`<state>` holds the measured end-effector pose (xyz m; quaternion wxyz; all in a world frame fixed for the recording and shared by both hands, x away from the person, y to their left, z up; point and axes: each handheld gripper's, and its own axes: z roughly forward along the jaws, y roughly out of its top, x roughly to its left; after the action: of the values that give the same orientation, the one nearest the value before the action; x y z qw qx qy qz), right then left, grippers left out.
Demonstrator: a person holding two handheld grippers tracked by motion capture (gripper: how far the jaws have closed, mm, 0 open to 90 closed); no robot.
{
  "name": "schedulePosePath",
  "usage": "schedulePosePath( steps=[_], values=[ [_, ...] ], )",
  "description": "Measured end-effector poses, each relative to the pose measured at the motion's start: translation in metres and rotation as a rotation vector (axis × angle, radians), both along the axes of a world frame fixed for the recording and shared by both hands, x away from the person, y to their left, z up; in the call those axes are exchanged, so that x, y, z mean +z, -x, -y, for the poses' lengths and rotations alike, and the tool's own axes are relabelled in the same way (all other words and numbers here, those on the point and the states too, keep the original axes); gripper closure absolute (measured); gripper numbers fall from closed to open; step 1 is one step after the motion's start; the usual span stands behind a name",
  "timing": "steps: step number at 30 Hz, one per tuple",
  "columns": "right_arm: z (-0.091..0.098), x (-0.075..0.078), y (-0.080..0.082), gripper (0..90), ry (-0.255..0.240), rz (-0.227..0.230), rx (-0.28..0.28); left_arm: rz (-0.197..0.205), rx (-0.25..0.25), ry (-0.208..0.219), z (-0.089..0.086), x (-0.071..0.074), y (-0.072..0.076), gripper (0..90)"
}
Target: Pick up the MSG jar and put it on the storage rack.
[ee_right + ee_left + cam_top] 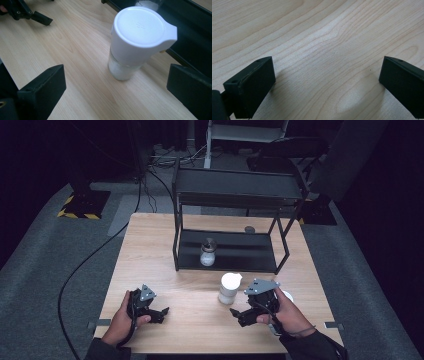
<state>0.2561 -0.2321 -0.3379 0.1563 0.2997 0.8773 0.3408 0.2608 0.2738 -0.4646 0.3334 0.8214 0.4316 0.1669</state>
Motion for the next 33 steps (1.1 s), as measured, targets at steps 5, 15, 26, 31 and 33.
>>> schedulePosePath(
  steps=[5, 15, 26, 31, 33],
  values=[
    [-0.013, -0.005, -0.004, 2.2, 0.014, -0.021, -0.011, 0.002, -0.002, 0.001, 0.0, 0.0, 0.0, 0.3],
    [-0.029, -0.014, -0.011, 2.2, 0.022, -0.051, -0.081, 0.003, -0.002, 0.0, 0.0, 0.0, 0.0, 0.3],
    [-0.04, -0.029, -0.021, 2.2, 0.0, -0.096, -0.15, 0.004, -0.003, 0.0, 0.0, 0.0, 0.0, 0.3],
    [-0.046, -0.031, -0.024, 2.1, -0.002, -0.1, -0.179, 0.003, -0.003, 0.0, 0.0, 0.0, 0.0, 0.3],
    [-0.048, -0.033, -0.025, 2.3, 0.0, -0.1, -0.191, 0.003, -0.003, 0.0, 0.0, 0.0, 0.0, 0.3]
  ],
)
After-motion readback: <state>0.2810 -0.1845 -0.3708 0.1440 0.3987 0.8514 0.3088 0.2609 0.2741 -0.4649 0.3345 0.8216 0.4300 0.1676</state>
